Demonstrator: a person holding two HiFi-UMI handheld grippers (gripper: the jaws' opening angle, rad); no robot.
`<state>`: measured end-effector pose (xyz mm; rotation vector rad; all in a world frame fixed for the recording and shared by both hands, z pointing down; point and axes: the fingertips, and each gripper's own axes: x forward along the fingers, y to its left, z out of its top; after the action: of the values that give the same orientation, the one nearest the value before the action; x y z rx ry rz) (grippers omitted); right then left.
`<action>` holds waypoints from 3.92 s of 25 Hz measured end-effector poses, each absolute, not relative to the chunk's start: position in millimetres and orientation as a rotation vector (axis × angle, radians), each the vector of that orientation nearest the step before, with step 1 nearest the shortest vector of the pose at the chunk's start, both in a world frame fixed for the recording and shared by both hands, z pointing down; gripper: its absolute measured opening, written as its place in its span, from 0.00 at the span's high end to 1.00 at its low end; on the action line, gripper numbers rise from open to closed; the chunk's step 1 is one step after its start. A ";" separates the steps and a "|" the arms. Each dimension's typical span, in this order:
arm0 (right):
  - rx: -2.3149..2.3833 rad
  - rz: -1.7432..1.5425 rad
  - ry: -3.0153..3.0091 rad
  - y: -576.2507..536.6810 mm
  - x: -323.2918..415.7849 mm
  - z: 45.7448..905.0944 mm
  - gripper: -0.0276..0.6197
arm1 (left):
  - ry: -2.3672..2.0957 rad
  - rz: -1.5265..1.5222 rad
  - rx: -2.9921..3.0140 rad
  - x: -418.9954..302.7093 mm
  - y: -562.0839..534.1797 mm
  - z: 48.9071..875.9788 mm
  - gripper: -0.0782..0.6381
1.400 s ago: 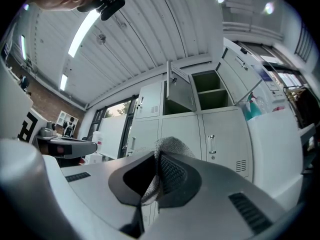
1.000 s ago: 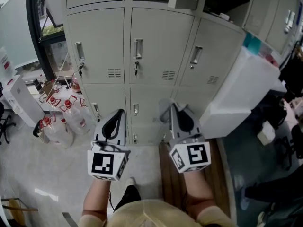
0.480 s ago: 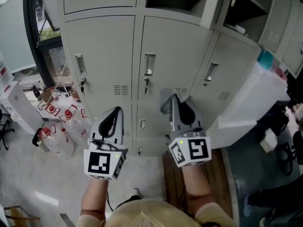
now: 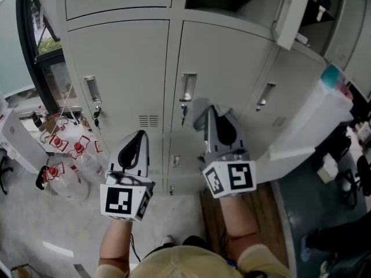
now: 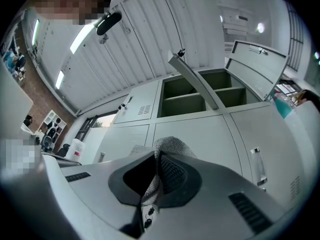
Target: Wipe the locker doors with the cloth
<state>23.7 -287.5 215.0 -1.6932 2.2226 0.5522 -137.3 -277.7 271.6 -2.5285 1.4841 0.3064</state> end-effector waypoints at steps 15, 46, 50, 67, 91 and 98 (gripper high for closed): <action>-1.542 0.635 2.252 -335.0 15.5 185.1 0.95 | 1.605 0.347 -2.404 -135.8 -299.3 255.7 0.89; -1.616 0.769 2.211 -395.7 30.2 162.3 0.95 | 1.717 0.352 -2.366 -133.9 -334.4 258.2 0.89; -1.674 0.772 2.171 -393.9 53.6 161.1 0.95 | 1.676 0.335 -2.410 -117.4 -339.2 258.3 0.89; -1.929 0.800 2.010 -384.2 150.8 173.7 0.95 | 1.479 0.366 -2.545 -53.6 -350.3 260.3 0.89; -1.891 0.767 2.063 -351.0 146.8 186.4 0.95 | 1.530 0.349 -2.524 -62.6 -339.0 268.3 0.89; -1.735 0.648 2.204 -351.1 88.9 197.4 0.95 | 1.630 0.339 -2.464 -93.5 -332.7 273.6 0.89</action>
<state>88.9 -351.1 197.4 -1.7354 2.2039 0.6482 -93.5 -332.7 273.6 -2.4636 1.6300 0.3385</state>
